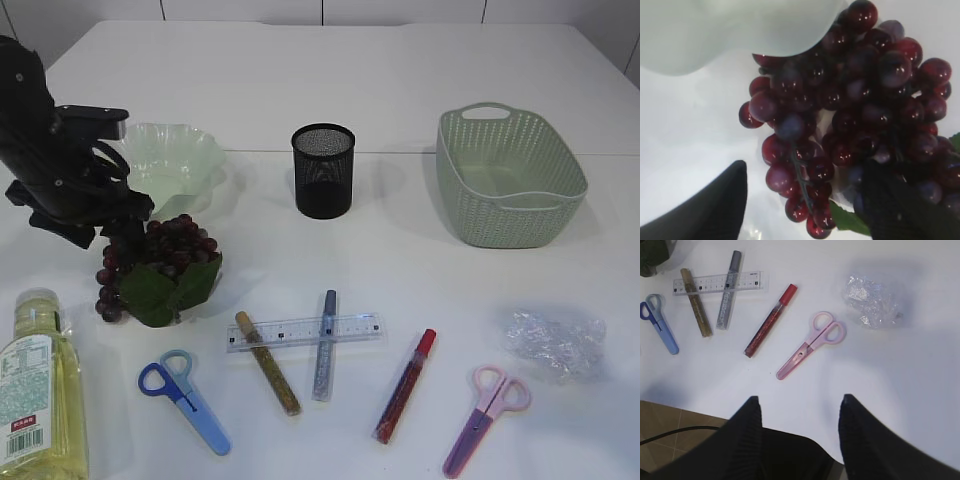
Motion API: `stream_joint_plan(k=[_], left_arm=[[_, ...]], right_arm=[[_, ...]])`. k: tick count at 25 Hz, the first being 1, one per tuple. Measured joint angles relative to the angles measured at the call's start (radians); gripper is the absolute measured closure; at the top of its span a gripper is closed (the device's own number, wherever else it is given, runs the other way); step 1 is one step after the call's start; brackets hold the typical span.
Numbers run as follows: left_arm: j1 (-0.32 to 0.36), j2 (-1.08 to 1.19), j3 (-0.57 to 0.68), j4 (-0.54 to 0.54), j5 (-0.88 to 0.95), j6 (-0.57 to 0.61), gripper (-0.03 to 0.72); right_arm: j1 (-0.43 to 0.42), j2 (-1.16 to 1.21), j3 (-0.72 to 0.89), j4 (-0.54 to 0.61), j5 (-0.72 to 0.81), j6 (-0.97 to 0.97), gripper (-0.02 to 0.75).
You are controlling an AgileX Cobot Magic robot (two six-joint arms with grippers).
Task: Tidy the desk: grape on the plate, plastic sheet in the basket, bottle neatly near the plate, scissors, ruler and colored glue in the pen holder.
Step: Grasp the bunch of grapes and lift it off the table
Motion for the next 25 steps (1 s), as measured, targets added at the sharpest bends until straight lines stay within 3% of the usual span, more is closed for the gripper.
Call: stream_joint_plan(k=[25], left_arm=[[0.0,0.123,-0.053,-0.001,0.04,0.0,0.177]], right_arm=[[0.0,0.0,0.0,0.0,-0.005,-0.002,0.339]])
